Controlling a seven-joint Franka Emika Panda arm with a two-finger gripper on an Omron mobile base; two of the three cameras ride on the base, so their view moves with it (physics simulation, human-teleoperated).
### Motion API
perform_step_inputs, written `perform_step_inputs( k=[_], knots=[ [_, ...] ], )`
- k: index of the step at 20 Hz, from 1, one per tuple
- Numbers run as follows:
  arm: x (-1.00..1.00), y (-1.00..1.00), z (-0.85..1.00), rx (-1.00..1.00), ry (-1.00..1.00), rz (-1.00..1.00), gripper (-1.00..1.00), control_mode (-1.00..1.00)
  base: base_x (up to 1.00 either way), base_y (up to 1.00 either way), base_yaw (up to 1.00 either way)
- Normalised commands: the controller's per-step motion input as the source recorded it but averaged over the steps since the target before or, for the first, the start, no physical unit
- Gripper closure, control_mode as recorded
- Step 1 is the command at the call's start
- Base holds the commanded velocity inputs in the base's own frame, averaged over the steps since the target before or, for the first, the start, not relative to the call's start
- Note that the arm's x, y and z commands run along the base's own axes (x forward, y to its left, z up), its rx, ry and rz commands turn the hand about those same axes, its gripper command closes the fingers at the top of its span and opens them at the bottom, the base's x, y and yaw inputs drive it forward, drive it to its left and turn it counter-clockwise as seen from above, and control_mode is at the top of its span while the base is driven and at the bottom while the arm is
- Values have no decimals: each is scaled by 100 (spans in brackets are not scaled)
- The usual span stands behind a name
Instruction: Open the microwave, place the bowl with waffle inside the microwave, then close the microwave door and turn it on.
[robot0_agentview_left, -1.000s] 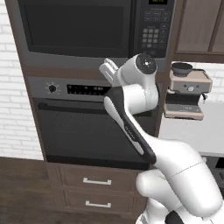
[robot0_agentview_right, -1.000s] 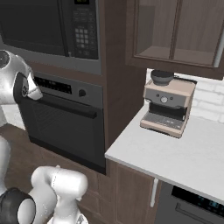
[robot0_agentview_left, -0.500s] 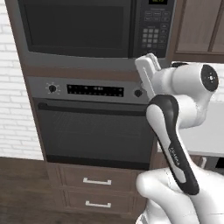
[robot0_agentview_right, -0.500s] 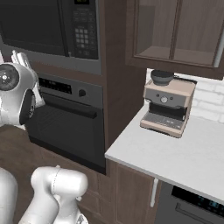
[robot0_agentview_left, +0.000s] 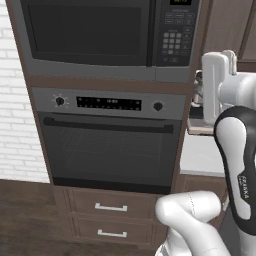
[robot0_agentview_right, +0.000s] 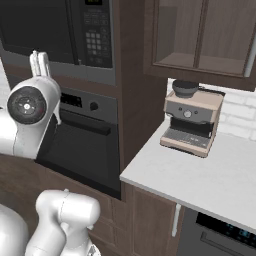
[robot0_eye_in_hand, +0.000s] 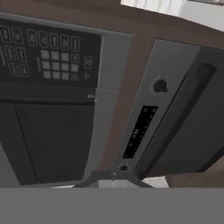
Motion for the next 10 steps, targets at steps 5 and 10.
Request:
perform_step_inputs(
  k=[5, 10],
  knots=[
    [-17, -53, 20, 19, -9, -10, 100, -100, 0, 0, 0],
    [2, -36, 39, 17, -10, -13, 100, -100, 0, 0, 0]
  ],
)
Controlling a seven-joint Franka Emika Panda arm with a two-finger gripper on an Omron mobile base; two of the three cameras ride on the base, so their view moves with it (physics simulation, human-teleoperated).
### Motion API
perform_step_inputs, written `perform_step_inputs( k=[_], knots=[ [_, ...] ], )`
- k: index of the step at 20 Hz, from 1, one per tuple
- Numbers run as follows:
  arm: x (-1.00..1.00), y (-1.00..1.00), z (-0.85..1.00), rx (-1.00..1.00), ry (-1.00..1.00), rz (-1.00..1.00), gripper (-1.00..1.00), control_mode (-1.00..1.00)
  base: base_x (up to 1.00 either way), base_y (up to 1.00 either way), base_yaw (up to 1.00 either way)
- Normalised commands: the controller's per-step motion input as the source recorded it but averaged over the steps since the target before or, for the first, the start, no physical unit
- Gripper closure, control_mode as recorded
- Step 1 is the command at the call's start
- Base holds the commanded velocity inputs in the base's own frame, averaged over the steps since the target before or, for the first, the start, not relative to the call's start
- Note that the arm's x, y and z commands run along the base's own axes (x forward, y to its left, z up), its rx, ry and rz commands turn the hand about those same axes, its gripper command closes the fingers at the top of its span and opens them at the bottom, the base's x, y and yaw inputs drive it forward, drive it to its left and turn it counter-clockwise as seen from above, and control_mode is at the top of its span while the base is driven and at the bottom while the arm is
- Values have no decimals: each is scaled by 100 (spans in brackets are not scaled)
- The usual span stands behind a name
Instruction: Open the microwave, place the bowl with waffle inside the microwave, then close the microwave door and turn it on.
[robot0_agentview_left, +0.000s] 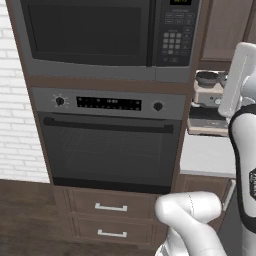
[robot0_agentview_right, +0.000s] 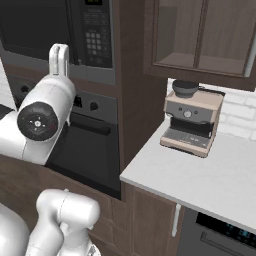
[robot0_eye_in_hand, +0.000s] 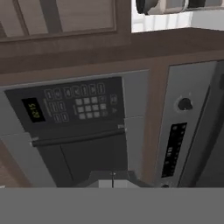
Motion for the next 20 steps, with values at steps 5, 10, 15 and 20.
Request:
perform_step_inputs(
  k=[5, 10, 15, 20],
  knots=[
    [24, -9, 19, 13, 2, -8, 100, -100, 0, 0, 0],
    [60, 0, -1, 1, 34, 0, 100, -100, 0, 0, 0],
    [52, -3, 0, 1, 17, 0, 100, -100, 0, 0, 0],
    [50, 0, -26, 0, 0, 0, 100, -100, 0, 0, 0]
  ],
)
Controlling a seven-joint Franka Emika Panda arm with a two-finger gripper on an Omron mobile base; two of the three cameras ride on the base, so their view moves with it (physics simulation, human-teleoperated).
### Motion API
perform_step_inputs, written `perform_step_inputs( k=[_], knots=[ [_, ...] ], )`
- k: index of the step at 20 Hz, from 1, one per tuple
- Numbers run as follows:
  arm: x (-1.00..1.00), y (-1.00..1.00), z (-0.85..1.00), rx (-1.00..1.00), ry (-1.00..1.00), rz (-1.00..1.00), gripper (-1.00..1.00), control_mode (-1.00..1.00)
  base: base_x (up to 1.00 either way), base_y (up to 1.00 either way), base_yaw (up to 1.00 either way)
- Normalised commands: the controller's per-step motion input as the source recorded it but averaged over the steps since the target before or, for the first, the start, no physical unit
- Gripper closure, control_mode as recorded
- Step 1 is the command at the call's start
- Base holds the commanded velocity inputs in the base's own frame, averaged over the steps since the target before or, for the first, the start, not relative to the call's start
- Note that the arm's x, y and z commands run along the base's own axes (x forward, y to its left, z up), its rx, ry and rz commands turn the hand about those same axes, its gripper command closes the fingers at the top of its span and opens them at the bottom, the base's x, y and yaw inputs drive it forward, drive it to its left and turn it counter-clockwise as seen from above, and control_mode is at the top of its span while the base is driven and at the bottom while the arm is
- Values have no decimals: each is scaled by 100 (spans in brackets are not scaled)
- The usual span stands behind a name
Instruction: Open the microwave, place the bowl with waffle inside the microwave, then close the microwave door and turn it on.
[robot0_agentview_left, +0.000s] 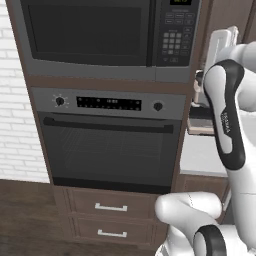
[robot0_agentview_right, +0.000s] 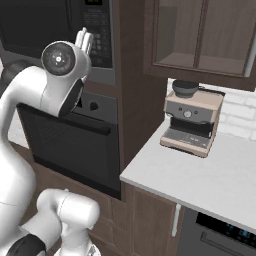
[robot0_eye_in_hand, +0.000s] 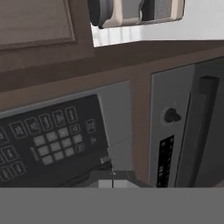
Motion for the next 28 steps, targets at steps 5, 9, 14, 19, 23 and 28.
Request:
perform_step_inputs(
  k=[5, 9, 14, 19, 23, 28],
  knots=[
    [53, 0, -43, 0, 0, 1, 100, -100, 0, 0, 0],
    [67, 0, -17, 0, 0, 3, 100, -100, 0, 0, 0],
    [67, 0, -1, 0, 0, 5, 100, -100, 0, 0, 0],
    [52, 12, 0, 0, 1, 7, 100, -100, 0, 0, 0],
    [39, 13, 0, 0, 0, 4, 100, -100, 0, 0, 0],
    [41, 1, 0, 0, -1, 1, 100, -100, 0, 0, 0]
  ],
)
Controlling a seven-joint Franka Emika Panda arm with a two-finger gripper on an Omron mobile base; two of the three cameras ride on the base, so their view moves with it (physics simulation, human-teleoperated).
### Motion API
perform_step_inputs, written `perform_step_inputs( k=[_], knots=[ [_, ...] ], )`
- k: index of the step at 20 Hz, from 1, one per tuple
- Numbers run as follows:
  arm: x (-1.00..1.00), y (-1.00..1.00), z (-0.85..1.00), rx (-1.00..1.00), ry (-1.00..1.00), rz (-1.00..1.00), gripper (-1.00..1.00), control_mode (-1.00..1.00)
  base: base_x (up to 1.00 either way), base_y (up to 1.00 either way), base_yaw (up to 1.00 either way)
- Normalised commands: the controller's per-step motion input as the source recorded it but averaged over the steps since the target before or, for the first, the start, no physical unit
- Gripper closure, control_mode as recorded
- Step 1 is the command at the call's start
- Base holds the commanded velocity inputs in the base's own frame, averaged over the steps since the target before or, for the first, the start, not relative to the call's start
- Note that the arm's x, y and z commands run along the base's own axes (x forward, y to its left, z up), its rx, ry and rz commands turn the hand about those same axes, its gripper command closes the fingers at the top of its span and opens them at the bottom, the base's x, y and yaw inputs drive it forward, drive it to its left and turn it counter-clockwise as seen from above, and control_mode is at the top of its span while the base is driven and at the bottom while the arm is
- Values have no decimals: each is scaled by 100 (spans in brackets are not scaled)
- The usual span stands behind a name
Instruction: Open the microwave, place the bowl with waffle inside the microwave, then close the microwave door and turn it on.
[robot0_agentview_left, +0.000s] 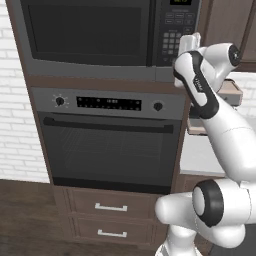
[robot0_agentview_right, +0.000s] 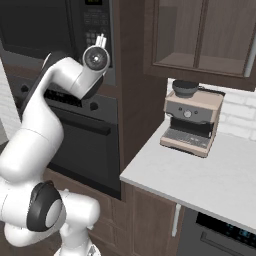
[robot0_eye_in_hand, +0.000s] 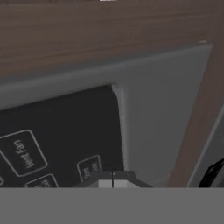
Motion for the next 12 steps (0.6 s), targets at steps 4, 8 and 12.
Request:
perform_step_inputs(
  k=[4, 8, 12],
  knots=[
    [38, 0, 1, 0, -6, 0, 100, -100, 0, 0, 0],
    [64, 0, 3, 0, -4, 0, 100, -100, 0, 0, 0],
    [100, 0, 16, 0, -2, 0, 100, -100, 0, 0, 0]
  ],
)
